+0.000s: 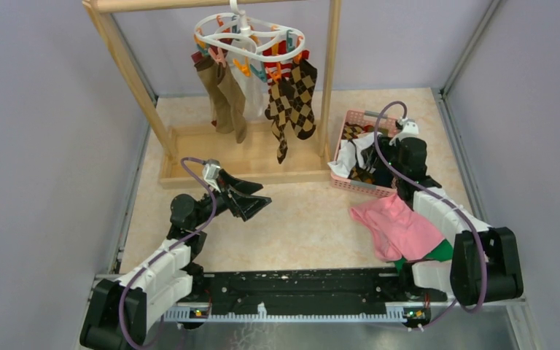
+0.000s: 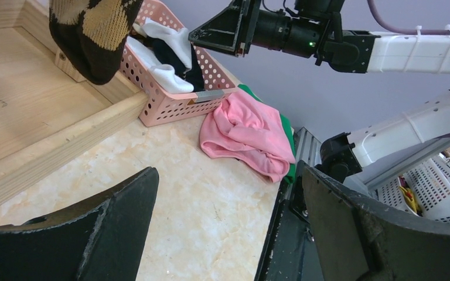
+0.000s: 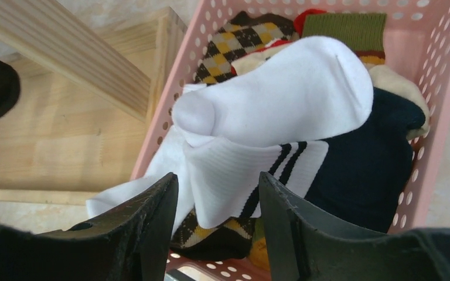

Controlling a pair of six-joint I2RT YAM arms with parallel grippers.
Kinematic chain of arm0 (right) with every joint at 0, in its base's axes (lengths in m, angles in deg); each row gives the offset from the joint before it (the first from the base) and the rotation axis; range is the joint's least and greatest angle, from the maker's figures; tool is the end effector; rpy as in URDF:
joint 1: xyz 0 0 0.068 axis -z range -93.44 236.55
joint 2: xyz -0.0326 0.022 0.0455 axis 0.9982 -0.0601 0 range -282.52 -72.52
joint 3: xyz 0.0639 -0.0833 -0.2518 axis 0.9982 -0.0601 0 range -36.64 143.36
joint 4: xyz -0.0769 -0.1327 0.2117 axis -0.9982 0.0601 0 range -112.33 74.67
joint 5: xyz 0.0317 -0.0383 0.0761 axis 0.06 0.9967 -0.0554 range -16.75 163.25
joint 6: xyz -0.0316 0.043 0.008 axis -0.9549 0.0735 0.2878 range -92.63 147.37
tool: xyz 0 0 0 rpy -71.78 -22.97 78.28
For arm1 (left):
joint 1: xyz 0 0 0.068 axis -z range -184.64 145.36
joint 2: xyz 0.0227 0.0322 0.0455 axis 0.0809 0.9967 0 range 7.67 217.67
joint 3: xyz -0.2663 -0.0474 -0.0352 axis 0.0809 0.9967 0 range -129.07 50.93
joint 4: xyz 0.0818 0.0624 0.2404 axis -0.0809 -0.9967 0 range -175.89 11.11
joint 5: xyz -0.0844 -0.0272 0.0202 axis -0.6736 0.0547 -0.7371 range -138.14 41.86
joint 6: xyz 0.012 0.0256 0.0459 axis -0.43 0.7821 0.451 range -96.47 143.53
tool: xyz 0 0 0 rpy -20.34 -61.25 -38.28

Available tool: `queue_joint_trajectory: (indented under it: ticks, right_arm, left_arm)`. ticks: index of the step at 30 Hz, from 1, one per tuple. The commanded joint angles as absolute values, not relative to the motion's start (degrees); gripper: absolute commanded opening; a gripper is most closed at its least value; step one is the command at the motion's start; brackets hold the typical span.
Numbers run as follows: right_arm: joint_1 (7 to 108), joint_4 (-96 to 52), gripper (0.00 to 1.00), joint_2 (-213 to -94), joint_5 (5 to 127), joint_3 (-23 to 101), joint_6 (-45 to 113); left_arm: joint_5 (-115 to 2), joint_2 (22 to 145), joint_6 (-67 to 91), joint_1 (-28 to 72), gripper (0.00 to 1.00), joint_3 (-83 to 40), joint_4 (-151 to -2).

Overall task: Clip the socks to the hanger
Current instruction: Pick up the sock from the bin.

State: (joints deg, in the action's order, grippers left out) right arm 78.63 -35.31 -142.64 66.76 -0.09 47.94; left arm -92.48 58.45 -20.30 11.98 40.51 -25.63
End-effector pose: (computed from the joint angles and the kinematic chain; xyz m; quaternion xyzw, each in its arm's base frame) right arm 0.2668 0.0411 0.2378 0.0584 0.8194 0.1850 0.5394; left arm 0.1612 -0.0740 0.2272 0.1511 0.6304 -0.5678 0.5074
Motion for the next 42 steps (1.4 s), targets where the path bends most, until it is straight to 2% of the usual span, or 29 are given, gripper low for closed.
queue_joint_trajectory:
  ticks: [1,6,12,18,24,30,35,42]
  right_arm:
    - [79.2,-36.3,0.5,-146.4,66.0,2.9,47.5]
    - [79.2,-37.7,0.22,-144.2,65.3,1.8,46.9]
    - [79.1,-36.8,0.08,-137.8,67.1,0.7,45.5]
    - [79.1,-36.4,0.08,-135.1,66.0,0.5,45.1]
    - [79.2,-38.8,0.02,-130.3,60.2,-0.5,45.1]
    - [79.1,-39.8,0.01,-122.5,47.8,-1.0,42.3]
    - [79.0,-37.8,0.01,-119.6,48.3,-0.8,40.6]
    - [75.8,-37.1,0.01,-121.3,37.6,2.2,39.0]
  left_arm:
    - [-93.6,58.0,-20.6,12.1,0.97,38.6,-22.3]
    - [-93.6,57.6,-20.5,12.1,0.97,38.5,-22.7]
    - [-93.8,58.3,-20.6,12.1,0.98,38.3,-22.4]
    - [-94.1,58.4,-21.0,12.1,0.98,38.3,-22.1]
    - [-94.8,58.7,-22.0,12.3,0.98,38.4,-20.8]
    - [-97.6,63.6,-28.0,14.1,0.97,39.3,-7.6]
    - [-99.0,69.7,-33.4,15.4,0.96,39.9,5.1]
    - [-101.8,72.2,-32.6,18.0,0.93,37.9,8.3]
